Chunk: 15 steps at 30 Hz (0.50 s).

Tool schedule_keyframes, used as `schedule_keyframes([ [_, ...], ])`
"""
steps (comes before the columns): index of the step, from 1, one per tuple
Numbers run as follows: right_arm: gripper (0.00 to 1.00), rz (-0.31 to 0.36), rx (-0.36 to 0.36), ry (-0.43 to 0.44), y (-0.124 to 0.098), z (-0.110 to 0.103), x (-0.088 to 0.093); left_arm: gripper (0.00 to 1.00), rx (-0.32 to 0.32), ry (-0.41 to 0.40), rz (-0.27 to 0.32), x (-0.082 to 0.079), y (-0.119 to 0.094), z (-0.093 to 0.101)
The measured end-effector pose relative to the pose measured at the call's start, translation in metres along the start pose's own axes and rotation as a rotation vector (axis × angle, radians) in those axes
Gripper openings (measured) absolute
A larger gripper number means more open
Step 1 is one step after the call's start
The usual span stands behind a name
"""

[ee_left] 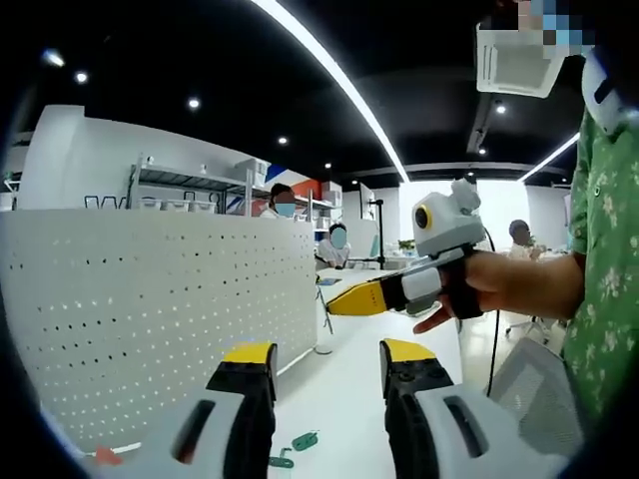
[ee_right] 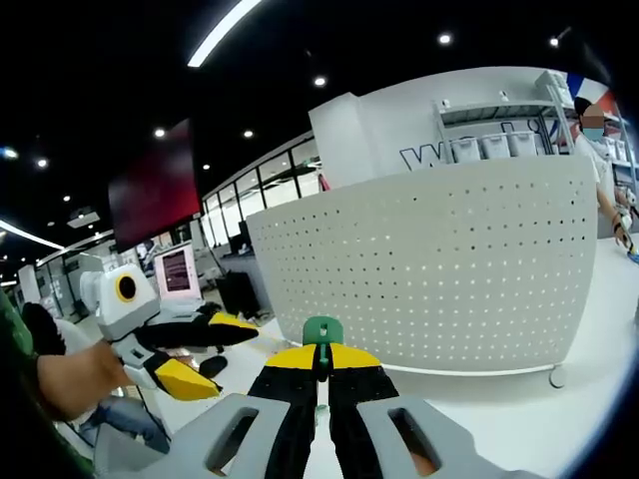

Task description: Insert the hook assembly into the mounting plate slot until the hook locks in place.

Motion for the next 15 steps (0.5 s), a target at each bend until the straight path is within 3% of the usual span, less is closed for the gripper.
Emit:
schedule_keyframes([
  [8, 0.01, 0.007, 0.004, -0.004, 0.001, 0.000, -0.003, 0.42, -0.032, 0.002, 0.040, -0.015, -0.014, -0.011],
  [15, 0.01, 0.017, 0.014, -0.018, 0.000, 0.000, -0.007, 0.43, -0.018, -0.003, 0.039, -0.014, -0.008, -0.004],
])
Point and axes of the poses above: the point that each gripper's makers call its tool centre point, and the gripper's own axes: y roughly forward along the fingers, z roughly to its right, x roughly out of its underside, the point moved 2 cm from there along -y, roughly backward along the fingers, and after that the axes turned 8 degrees about -x, right-handed, at the moved point
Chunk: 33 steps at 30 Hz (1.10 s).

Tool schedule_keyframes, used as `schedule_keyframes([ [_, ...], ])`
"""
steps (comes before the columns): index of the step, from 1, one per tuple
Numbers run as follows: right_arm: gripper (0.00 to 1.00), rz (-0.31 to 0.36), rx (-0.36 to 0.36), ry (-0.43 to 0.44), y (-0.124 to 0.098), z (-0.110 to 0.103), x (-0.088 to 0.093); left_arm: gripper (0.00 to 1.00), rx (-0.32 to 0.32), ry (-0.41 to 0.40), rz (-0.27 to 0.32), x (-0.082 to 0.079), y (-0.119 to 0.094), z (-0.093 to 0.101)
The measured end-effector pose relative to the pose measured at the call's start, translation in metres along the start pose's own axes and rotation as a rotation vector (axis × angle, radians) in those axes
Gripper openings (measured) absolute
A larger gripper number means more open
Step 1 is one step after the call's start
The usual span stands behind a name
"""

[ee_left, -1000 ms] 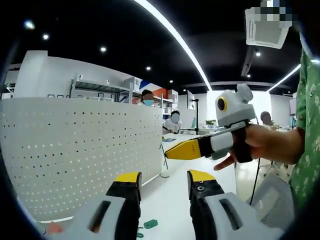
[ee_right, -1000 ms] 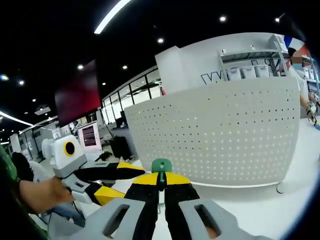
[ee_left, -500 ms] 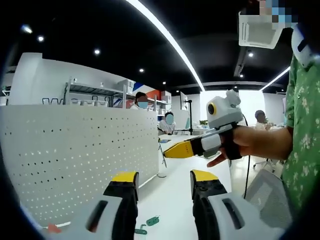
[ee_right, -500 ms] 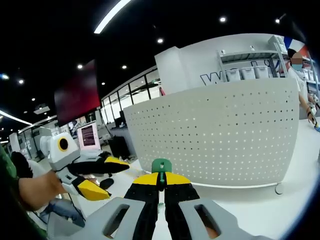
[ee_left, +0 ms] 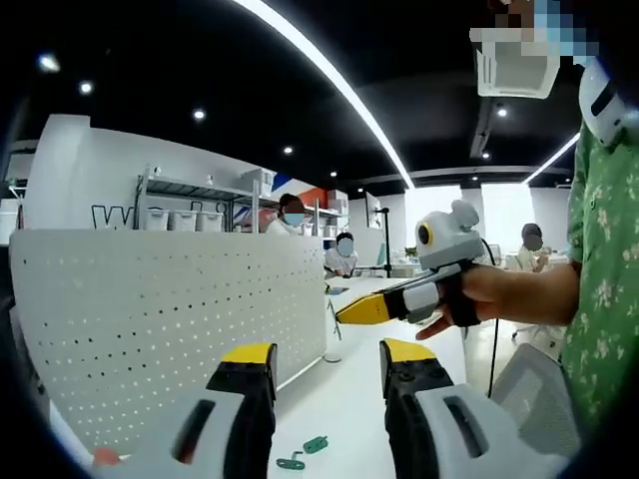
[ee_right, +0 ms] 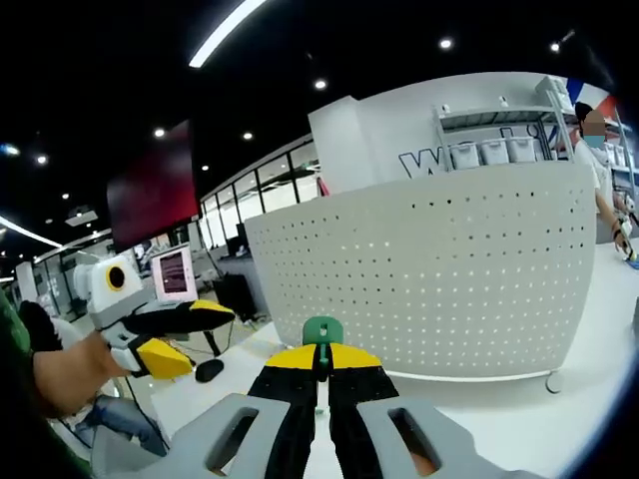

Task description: Insert the hook assembly into the mounting plate slot until the hook locks in place.

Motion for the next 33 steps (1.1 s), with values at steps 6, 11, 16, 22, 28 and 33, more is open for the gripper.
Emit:
schedule_keyframes([
  [6, 0.01, 0.005, 0.015, -0.012, -0.004, 0.002, -0.003, 0.45, 0.006, -0.006, 0.003, 0.001, 0.006, 0.003],
  [11, 0.01, 0.011, 0.028, -0.015, -0.006, 0.005, -0.004, 0.47, 0.000, -0.009, 0.009, 0.000, 0.007, 0.003],
  [16, 0.01, 0.013, 0.037, -0.016, -0.005, 0.007, -0.004, 0.53, -0.013, -0.017, 0.016, -0.002, 0.008, 0.002],
  [22, 0.01, 0.012, 0.044, -0.025, -0.002, 0.011, -0.004, 0.60, -0.002, -0.022, 0.000, 0.002, 0.008, 0.005],
  [28, 0.01, 0.012, 0.053, -0.029, -0.001, 0.015, -0.004, 0.72, 0.023, -0.043, -0.020, 0.006, 0.009, 0.011],
  [33, 0.01, 0.013, 0.060, -0.033, 0.000, 0.018, -0.005, 0.83, 0.049, -0.052, -0.018, 0.004, 0.009, 0.018],
])
Point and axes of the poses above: the point that each gripper's makers call its tool centre point, and the gripper's own axes: y roughly forward along the fingers, z roughly to its right, x roughly out of its underside, the point moved 2 cm from there along -y, roughly backward along the fingers, and after that the axes turned 8 degrees about -x, right-handed, at the moved point
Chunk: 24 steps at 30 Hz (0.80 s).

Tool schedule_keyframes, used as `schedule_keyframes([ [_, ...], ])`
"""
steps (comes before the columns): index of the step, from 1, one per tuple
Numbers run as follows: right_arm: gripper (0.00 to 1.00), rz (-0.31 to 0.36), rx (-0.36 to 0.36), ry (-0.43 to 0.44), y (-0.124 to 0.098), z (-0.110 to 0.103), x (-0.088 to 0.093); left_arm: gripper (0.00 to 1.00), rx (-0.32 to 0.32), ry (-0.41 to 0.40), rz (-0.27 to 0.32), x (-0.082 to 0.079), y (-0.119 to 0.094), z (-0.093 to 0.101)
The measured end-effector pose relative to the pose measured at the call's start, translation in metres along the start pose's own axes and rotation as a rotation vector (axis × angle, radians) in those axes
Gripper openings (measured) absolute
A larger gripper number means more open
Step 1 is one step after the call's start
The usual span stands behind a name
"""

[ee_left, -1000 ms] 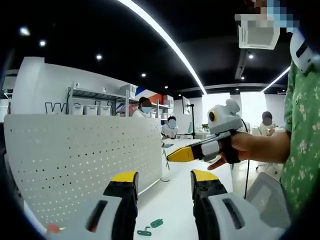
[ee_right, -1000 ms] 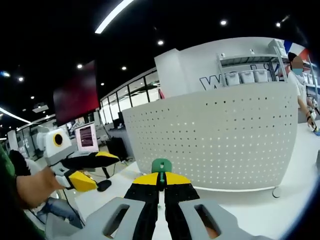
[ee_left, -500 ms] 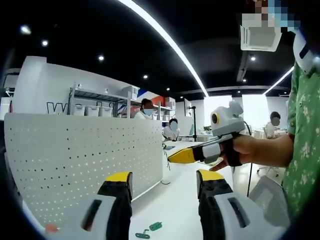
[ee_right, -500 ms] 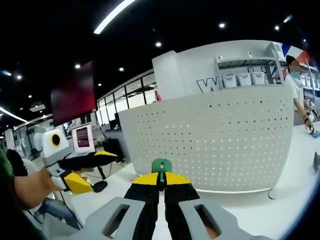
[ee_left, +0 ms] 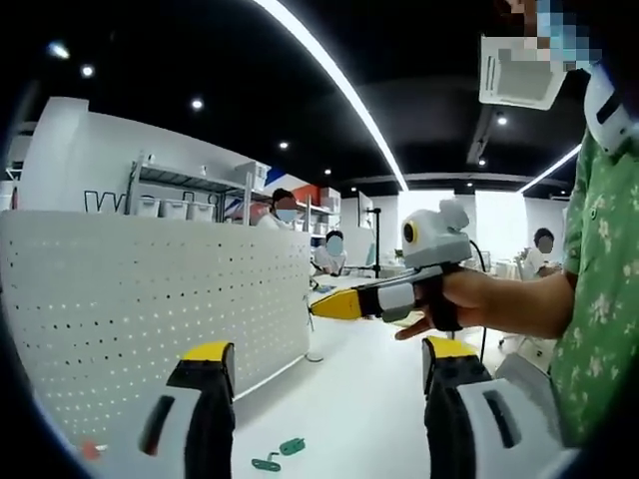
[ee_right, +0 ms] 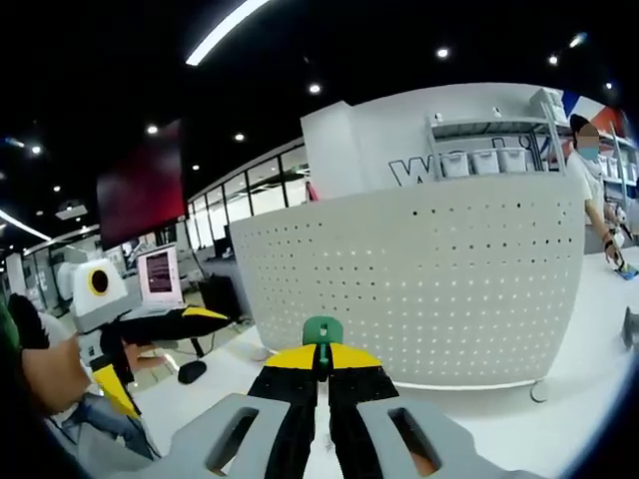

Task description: Insert the hook assembly into the mounting plate slot until the hook locks in place.

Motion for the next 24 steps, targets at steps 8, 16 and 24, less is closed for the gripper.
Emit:
schedule_keyframes([
  [8, 0.01, -0.001, 0.017, -0.017, 0.002, 0.005, 0.000, 1.00, 0.037, -0.011, -0.039, 0.005, 0.003, 0.013],
  [16, 0.01, -0.005, 0.038, -0.036, 0.004, 0.009, 0.001, 1.00, 0.035, -0.012, -0.045, 0.007, 0.004, 0.014],
  [24, 0.01, -0.006, 0.098, -0.078, 0.007, 0.022, 0.003, 1.00, 0.034, -0.017, -0.044, 0.008, 0.003, 0.014],
])
Point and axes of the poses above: the point that each gripper's makers call its tool centre point, and the gripper's own axes: y roughly forward along the fingers, z roughly to its right, x roughly out of its underside, the point moved 2 cm from there along -y, roughly backward along the fingers, and after that the axes turned 8 degrees about -x, right-handed, at the moved point
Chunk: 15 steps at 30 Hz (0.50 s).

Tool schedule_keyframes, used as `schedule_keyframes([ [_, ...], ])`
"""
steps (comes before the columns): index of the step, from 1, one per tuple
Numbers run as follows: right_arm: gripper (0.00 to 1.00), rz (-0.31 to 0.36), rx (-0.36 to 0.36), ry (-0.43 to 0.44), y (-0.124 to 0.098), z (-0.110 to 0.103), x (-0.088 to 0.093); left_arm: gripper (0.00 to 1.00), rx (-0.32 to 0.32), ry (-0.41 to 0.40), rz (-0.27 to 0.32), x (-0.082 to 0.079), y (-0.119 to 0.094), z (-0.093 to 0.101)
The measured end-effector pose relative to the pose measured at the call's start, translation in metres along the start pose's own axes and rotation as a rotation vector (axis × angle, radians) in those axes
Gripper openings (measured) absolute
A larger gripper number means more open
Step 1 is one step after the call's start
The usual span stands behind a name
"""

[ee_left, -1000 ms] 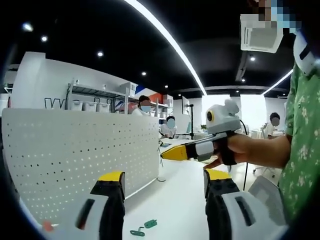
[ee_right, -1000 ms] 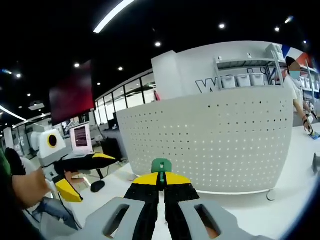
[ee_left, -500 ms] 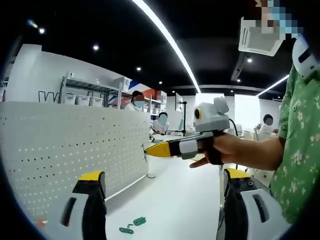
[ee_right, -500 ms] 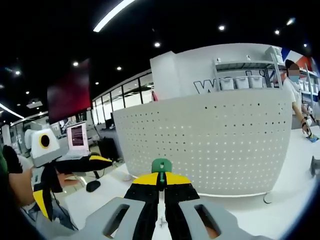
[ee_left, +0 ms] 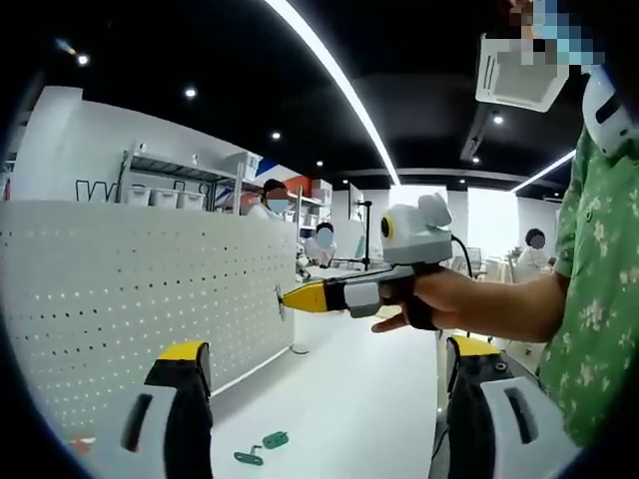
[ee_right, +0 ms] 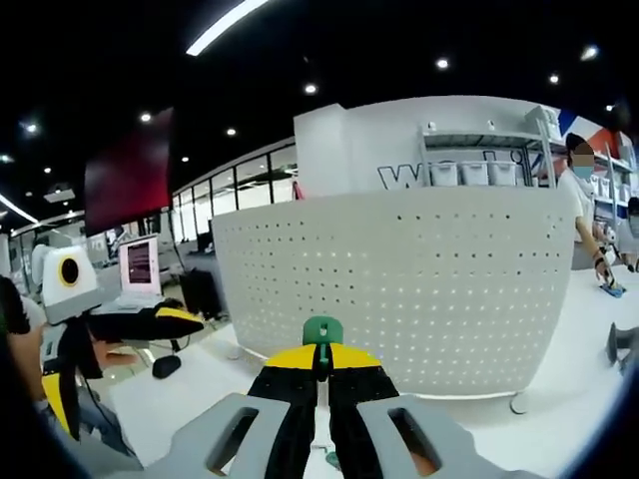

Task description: Insert the hook assembly into the mounting plate slot until the hook locks in place.

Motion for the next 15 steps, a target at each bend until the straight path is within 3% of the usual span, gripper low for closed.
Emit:
schedule_keyframes([
  [9, 0.01, 0.001, 0.103, -0.080, 0.011, 0.020, 0.000, 0.99, -0.008, -0.016, -0.007, 0.006, 0.004, -0.001],
  [15, 0.01, 0.039, 0.197, -0.136, 0.016, 0.042, -0.011, 0.99, -0.006, -0.022, -0.012, 0.009, 0.006, -0.002],
])
Point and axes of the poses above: the point that each gripper's makers call its tool centre point, and the gripper's own axes: y roughly forward along the fingers, z roughly to its right, x roughly out of its underside, the point moved 2 cm from there along -y, roughly backward along the fingers, and after that the axes turned 8 degrees about -x, right-handed, at the moved point
